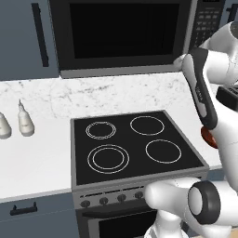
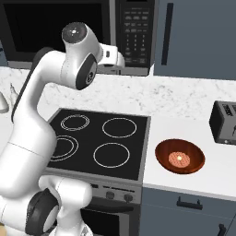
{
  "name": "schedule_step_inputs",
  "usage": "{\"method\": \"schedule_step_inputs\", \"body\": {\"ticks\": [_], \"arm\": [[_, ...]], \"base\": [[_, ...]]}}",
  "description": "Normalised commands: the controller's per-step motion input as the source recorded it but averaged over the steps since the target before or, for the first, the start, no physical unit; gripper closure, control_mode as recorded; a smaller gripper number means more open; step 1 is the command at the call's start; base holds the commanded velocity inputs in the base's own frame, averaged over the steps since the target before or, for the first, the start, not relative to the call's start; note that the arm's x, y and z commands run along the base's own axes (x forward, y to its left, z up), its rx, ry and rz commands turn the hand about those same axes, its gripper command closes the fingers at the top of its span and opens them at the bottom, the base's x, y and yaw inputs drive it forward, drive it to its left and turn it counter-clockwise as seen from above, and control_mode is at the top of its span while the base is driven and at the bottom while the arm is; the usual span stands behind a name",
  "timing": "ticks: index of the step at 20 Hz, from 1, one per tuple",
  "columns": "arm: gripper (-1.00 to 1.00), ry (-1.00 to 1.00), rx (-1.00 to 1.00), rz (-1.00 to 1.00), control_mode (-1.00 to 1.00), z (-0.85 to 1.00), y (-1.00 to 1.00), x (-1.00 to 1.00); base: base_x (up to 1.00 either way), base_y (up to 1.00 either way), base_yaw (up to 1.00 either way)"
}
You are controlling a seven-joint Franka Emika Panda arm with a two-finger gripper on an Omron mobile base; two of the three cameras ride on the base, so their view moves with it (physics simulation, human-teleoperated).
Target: Open the microwave, place the bowl with waffle inside the microwave, then close the microwave door and turn it on.
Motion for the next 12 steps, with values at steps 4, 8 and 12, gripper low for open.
{"method": "schedule_step_inputs", "body": {"ticks": [4, 8, 12], "arm": [[-1.0, -0.01, 0.04, 0.0, -1.0, 0.1, -0.23, 0.45], [-1.0, -0.01, 0.05, 0.0, -1.0, 0.09, -0.19, 0.39], [-1.0, -0.04, 0.03, 0.0, -1.0, 0.01, -0.03, 0.5]], "base": [[0.0, 0.0, 0.0], [0.0, 0.0, 0.0], [0.0, 0.0, 0.0]]}}
